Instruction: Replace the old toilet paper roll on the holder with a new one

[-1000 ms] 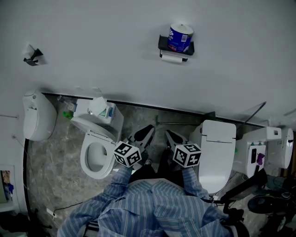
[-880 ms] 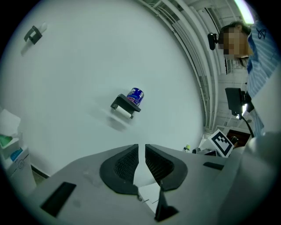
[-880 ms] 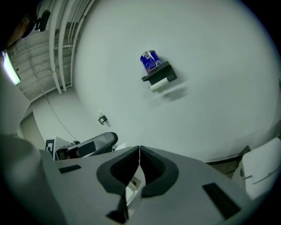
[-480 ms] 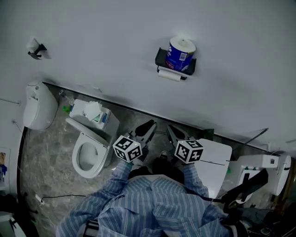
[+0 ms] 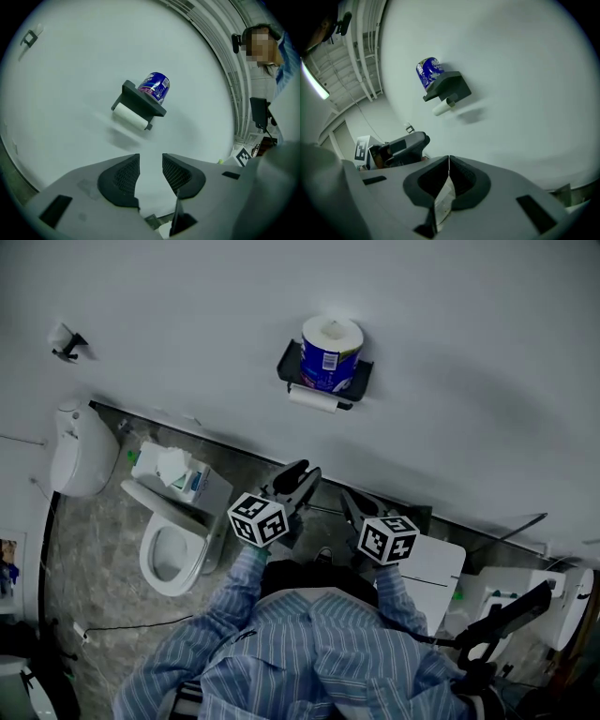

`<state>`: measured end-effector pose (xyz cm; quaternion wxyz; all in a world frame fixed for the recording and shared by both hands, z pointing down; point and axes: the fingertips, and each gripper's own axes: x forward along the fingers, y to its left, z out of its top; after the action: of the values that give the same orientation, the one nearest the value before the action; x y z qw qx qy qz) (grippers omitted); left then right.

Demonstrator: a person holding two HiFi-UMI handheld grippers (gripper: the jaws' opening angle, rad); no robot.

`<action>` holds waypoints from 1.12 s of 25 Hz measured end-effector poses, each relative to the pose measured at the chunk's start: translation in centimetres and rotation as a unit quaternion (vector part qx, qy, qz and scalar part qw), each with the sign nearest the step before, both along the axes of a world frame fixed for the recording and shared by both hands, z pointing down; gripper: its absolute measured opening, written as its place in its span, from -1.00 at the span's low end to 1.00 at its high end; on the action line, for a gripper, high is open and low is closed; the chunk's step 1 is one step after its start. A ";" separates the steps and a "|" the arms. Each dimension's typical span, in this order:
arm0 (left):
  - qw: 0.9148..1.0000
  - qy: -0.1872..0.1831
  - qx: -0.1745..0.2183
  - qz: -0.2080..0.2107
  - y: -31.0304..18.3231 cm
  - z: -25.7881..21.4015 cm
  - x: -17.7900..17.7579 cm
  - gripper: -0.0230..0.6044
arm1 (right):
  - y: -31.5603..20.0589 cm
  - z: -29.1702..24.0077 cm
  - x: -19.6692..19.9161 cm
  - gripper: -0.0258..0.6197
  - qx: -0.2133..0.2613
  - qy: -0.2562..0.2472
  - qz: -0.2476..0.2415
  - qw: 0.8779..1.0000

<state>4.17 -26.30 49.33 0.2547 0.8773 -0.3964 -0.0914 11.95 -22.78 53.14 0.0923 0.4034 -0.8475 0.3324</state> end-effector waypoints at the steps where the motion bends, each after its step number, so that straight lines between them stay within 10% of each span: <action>1: 1.000 0.005 0.003 -0.008 -0.8 -0.4 0.1 -0.49 | -0.3 0.2 0.5 -0.90 -0.002 -0.002 0.000 1.000; 17: 0.989 0.135 -0.029 -0.057 -10.5 -3.1 -2.7 -0.14 | -4.4 0.6 1.1 -0.90 -0.014 -0.025 0.007 1.000; 25: 0.937 0.336 -0.097 -0.010 -13.0 -3.7 -3.1 -0.11 | -7.5 -0.2 -0.5 -0.90 -0.014 -0.017 0.024 0.999; 28: 0.935 0.339 -0.100 0.027 -13.8 -3.9 -2.7 -0.11 | -8.3 -0.1 -0.8 -0.90 -0.016 -0.016 0.034 0.999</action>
<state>1.49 -40.11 45.42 0.4630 0.7744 -0.2702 -0.3361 11.12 -31.05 53.01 0.0744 0.4251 -0.8293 0.3551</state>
